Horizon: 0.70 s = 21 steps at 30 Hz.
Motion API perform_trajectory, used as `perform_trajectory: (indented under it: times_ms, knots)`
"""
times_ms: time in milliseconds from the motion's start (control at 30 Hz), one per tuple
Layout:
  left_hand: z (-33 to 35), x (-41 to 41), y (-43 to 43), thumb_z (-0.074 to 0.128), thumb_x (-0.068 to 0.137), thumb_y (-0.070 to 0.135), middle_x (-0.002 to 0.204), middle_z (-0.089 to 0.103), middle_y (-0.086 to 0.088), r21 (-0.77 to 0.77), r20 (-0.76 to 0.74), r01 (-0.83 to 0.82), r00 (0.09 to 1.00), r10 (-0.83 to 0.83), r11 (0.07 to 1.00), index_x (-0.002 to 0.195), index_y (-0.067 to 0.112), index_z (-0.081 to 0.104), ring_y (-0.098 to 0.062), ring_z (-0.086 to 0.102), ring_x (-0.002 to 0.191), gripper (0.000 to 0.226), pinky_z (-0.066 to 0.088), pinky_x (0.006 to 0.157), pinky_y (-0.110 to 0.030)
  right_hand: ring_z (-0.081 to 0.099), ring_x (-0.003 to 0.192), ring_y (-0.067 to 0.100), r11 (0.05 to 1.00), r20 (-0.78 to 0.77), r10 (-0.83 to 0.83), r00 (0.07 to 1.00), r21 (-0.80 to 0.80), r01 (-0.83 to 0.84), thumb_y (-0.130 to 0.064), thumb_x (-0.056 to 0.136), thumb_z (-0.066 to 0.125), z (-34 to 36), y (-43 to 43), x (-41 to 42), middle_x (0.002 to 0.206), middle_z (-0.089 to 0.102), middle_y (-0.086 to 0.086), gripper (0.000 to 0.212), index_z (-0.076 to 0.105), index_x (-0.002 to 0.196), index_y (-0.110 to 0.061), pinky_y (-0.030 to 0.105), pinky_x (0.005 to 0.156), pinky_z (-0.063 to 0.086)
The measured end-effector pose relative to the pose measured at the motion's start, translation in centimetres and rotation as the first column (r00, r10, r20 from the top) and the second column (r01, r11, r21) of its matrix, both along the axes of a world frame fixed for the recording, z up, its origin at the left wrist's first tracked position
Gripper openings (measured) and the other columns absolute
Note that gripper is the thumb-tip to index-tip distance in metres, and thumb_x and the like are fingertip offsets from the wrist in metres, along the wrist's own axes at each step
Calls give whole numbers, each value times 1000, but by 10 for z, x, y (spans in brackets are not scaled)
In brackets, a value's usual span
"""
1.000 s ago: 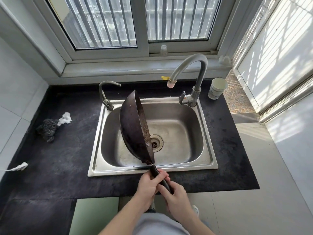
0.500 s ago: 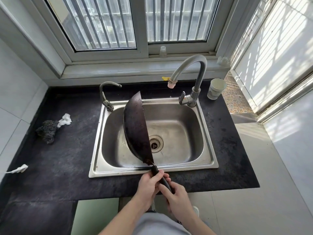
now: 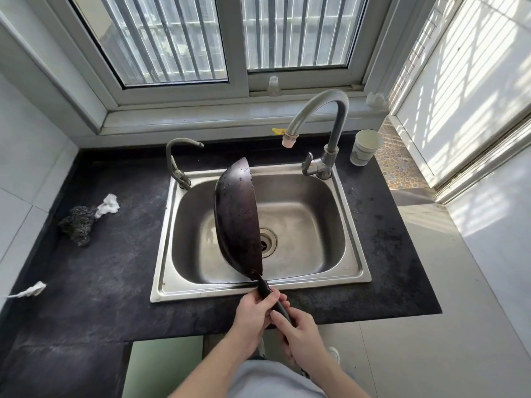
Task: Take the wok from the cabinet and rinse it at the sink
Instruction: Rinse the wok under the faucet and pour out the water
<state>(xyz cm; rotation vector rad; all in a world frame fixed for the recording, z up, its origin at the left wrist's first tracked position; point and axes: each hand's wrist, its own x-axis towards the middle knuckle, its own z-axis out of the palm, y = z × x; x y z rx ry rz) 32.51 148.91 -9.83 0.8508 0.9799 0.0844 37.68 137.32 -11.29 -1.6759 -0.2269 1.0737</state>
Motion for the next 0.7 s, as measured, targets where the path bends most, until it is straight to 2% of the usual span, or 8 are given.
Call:
perform_trajectory:
  times_ms: [100,200,267,333,533,700]
  knots:
    - [-4,-2,1,58,96,9,92,68,-16,-8,-18,1,1000,-2,1000,112,-13,59,-22,70,84,28,59,71,-32,43,38,6,1000,47,17,999,-23,-16,-27,93,65,-4,3,-2,46,53,-7,23,65,73,-16,21,40,33]
    - [-10,-2,3,58,96,15,95,71,-14,-24,-52,11,999,-12,1000,112,-6,64,-25,69,94,27,56,80,-35,50,48,6,999,87,18,996,-46,-14,-36,90,66,-9,6,-3,54,62,-3,22,71,79,-17,26,48,39]
    - [-12,-1,3,59,96,16,95,71,-14,-34,-70,6,998,-8,999,110,-4,65,-26,68,95,25,56,84,-38,56,57,5,999,89,14,996,-47,-10,-37,90,66,-10,7,-4,65,69,2,21,73,84,-18,26,55,45]
    - [-13,1,2,58,96,15,94,71,-14,-26,-86,7,996,-9,1000,109,-4,65,-26,67,94,24,56,84,-38,61,63,2,999,78,7,997,-49,-3,-35,91,65,-10,8,-4,72,72,-2,18,75,88,-20,23,60,48]
    - [-15,3,4,57,97,13,97,70,-14,-20,-108,6,994,-8,1000,113,-2,63,-26,67,95,24,56,79,-35,56,49,2,998,27,-30,999,-47,31,-33,93,65,-12,9,-6,54,64,-14,14,69,83,-23,18,49,41]
    - [-15,3,4,56,97,11,96,68,-15,-32,-90,-5,996,2,999,115,-4,62,-26,66,93,24,55,80,-36,56,47,-3,999,33,-33,999,-38,34,-28,94,64,-9,10,-5,52,63,-19,15,66,80,-27,12,47,40]
